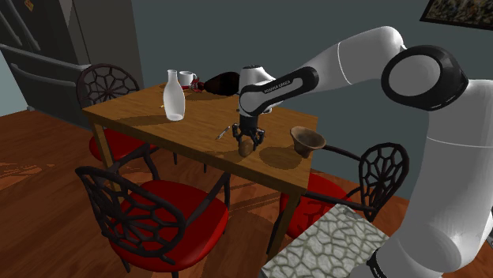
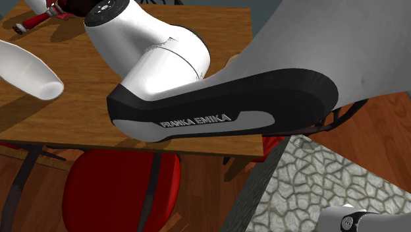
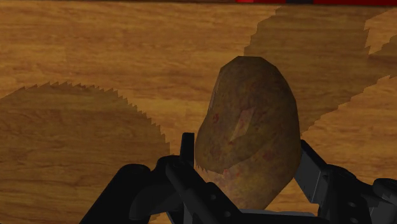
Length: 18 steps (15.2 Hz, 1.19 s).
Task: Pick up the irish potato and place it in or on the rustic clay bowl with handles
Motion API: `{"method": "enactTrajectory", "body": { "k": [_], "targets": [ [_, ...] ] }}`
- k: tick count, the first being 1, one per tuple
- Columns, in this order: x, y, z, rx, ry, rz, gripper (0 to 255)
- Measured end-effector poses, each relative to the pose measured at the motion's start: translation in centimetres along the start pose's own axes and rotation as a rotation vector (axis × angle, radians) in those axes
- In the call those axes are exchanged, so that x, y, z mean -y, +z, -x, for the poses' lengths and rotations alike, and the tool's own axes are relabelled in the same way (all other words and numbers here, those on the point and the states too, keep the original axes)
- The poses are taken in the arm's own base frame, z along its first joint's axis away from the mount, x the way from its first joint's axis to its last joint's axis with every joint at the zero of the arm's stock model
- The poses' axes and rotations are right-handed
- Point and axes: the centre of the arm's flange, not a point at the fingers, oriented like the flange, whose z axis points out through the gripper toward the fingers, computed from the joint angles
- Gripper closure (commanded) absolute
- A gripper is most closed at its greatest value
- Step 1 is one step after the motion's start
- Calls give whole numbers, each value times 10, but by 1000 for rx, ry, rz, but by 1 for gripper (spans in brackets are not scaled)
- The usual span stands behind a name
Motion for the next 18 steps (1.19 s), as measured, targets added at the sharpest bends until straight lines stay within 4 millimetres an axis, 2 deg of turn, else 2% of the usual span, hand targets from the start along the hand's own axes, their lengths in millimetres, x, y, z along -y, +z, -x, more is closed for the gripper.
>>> {"method": "enactTrajectory", "body": {
  "k": [2,18],
  "targets": [
    [0,-6,-1,0,0,0,255],
    [-6,-89,-3,0,0,-1,255]
  ]
}}
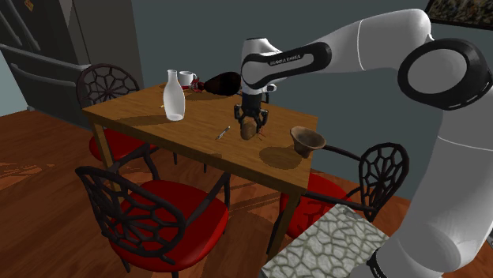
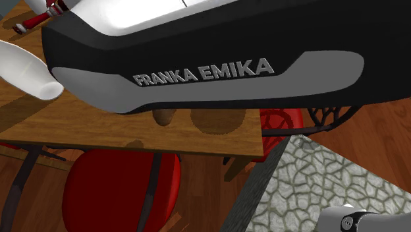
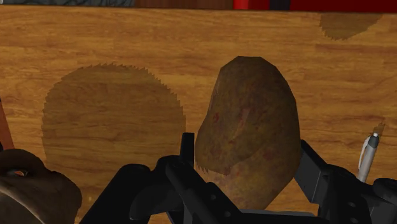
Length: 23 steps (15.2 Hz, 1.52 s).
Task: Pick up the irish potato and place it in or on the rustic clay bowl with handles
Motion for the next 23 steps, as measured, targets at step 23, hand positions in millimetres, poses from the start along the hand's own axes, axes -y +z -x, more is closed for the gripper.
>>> {"method": "enactTrajectory", "body": {
  "k": [23],
  "targets": [
    [-81,-78,-58,0,1,1,255]
  ]
}}
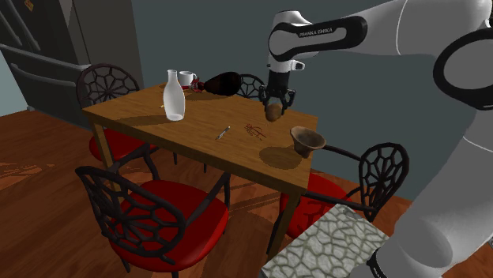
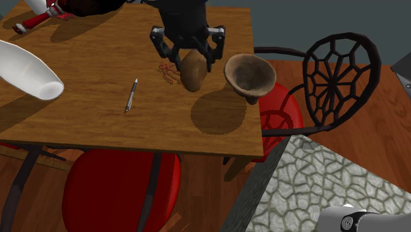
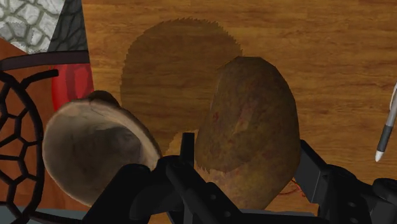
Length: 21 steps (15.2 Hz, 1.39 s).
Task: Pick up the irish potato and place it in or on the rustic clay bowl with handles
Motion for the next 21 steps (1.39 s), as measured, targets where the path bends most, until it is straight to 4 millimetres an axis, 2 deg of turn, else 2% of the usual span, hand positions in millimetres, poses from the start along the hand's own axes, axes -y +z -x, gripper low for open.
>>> {"method": "enactTrajectory", "body": {
  "k": [9,11,13,15,21],
  "targets": [
    [-99,14,-64,0,0,0,255],
    [-113,13,-83,0,0,0,255],
    [-143,16,-102,0,1,0,255],
    [-151,20,-108,0,0,0,255],
    [-152,51,-108,0,-1,0,255]
  ]
}}
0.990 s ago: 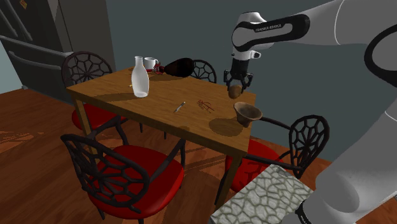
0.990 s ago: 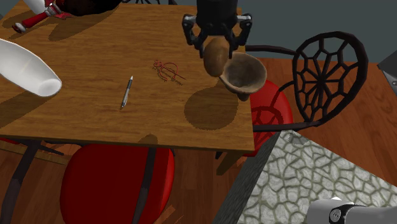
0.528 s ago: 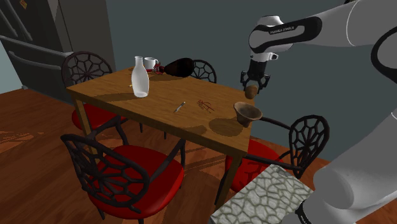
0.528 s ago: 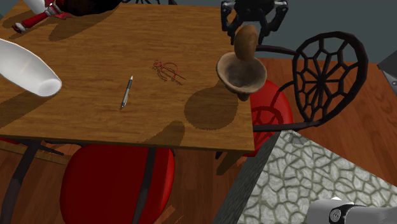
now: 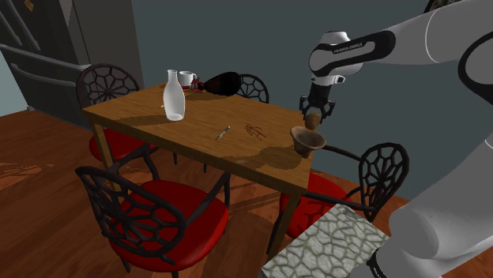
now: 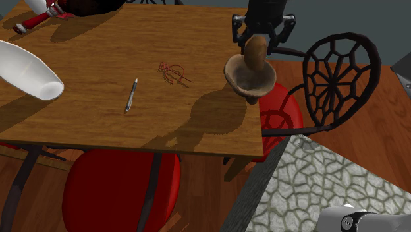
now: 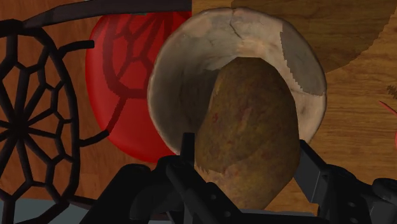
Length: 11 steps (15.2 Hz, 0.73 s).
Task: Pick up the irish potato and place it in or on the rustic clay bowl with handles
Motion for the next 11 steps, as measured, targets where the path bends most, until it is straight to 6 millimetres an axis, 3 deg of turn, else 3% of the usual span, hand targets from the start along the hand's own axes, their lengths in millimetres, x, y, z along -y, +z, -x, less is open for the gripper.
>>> {"method": "enactTrajectory", "body": {
  "k": [6,11],
  "targets": [
    [4,32,0,0,0,0,255],
    [4,39,0,0,0,0,255]
  ]
}}
